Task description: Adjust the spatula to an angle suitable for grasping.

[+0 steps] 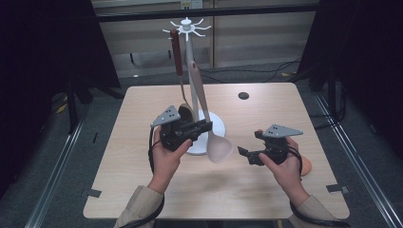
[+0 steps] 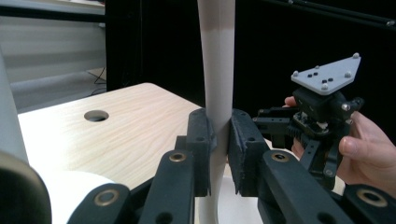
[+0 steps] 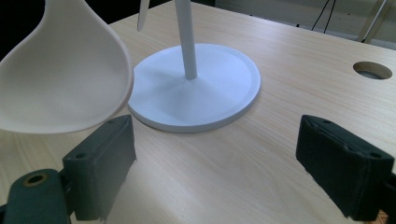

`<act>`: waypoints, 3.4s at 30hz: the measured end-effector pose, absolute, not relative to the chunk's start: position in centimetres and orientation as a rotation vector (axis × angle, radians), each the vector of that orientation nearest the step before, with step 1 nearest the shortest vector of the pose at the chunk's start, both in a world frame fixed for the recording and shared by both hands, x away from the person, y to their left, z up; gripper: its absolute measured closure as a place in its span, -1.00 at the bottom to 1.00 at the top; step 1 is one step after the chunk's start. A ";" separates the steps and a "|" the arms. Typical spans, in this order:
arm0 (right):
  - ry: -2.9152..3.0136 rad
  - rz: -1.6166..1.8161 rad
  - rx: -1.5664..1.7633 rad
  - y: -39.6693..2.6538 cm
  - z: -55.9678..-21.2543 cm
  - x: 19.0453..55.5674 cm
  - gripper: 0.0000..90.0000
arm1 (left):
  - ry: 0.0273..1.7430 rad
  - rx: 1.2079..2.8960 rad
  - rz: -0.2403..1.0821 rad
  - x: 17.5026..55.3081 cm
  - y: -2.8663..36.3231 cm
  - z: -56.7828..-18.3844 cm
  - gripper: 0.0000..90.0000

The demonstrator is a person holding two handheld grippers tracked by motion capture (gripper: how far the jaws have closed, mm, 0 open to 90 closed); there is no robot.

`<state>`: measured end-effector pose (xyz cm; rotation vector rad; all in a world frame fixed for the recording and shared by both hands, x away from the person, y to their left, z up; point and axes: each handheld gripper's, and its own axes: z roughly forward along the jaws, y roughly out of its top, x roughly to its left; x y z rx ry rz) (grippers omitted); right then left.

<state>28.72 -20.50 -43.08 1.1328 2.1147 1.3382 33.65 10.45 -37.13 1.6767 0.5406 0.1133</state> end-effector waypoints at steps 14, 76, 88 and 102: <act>2.113 1.345 1.136 -20.5 -43.1 28.7 -0.73 | 0.531 1.682 0.121 34.6 10.5 -35.9 0.77; 2.169 1.340 1.110 -20.0 -43.2 28.6 -0.73 | 0.598 1.557 0.077 37.5 12.2 -34.8 0.71; 2.176 1.337 1.102 -19.8 -43.2 28.5 -0.73 | 0.641 1.525 0.093 37.8 12.7 -35.2 0.67; 2.185 1.333 1.096 -19.6 -43.3 28.5 -0.73 | 0.612 1.528 0.078 37.4 12.6 -35.2 0.71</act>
